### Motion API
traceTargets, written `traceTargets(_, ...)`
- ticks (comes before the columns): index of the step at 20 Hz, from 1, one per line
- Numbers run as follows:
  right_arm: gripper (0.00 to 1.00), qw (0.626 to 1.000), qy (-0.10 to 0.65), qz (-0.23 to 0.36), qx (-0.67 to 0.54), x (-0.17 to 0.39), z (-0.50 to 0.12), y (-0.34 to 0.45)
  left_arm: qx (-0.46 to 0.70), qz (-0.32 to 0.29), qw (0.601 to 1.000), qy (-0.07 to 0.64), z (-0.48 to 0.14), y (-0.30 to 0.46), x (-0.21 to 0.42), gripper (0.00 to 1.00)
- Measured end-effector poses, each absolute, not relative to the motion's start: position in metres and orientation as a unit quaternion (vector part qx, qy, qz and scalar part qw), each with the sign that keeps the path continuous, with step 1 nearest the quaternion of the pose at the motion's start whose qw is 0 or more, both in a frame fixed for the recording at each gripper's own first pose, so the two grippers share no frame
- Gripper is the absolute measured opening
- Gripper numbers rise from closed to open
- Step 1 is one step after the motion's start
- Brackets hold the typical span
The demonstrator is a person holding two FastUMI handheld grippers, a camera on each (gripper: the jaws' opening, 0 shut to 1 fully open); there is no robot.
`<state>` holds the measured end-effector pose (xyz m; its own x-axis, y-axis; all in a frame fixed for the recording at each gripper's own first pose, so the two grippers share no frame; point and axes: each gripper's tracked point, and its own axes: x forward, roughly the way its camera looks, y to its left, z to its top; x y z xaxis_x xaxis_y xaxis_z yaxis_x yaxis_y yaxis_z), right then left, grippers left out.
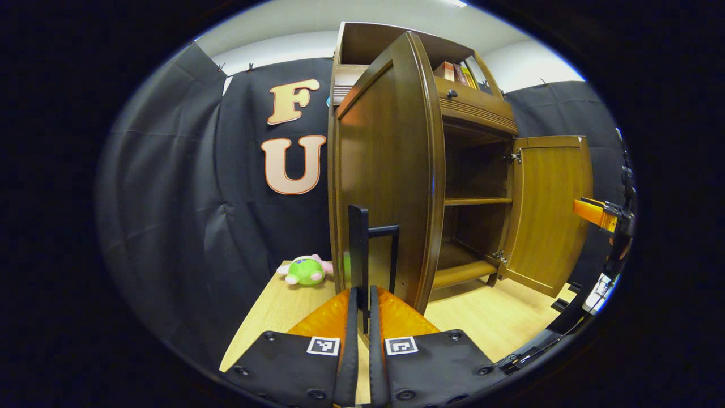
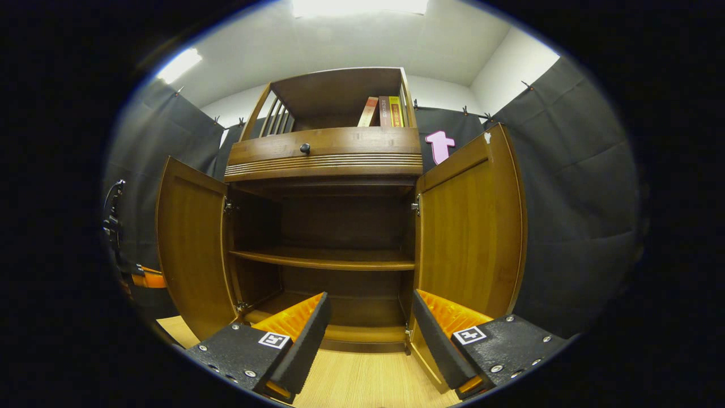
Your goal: Open the right door of the double-door shoe cabinet with the right hand, and open the left door with the left hand.
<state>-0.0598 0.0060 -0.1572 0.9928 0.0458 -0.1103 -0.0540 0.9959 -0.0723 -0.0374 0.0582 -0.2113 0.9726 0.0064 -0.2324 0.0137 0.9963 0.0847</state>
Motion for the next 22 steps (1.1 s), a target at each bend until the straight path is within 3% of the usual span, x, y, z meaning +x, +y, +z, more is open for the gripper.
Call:
traceTargets(3,1.0,0.997,0.056,0.031,-0.038,-0.059,-0.159,0.013,0.042,0.011,0.992,0.116,-0.21,0.06,-0.038,0.15)
traceTargets(4,0.89,0.997,0.056,0.031,-0.038,-0.061,-0.163,0.015,0.041,0.016,0.992,0.115,-0.21,0.061,-0.037,0.15)
traceTargets(15,0.89,0.997,0.059,0.043,-0.032,-0.06,-0.166,0.025,0.034,0.061,0.991,0.112,-0.208,0.069,-0.041,0.15)
traceTargets(22,0.89,0.997,0.058,0.042,-0.029,-0.06,-0.167,0.024,0.008,0.077,0.991,0.109,-0.202,0.077,-0.058,0.03)
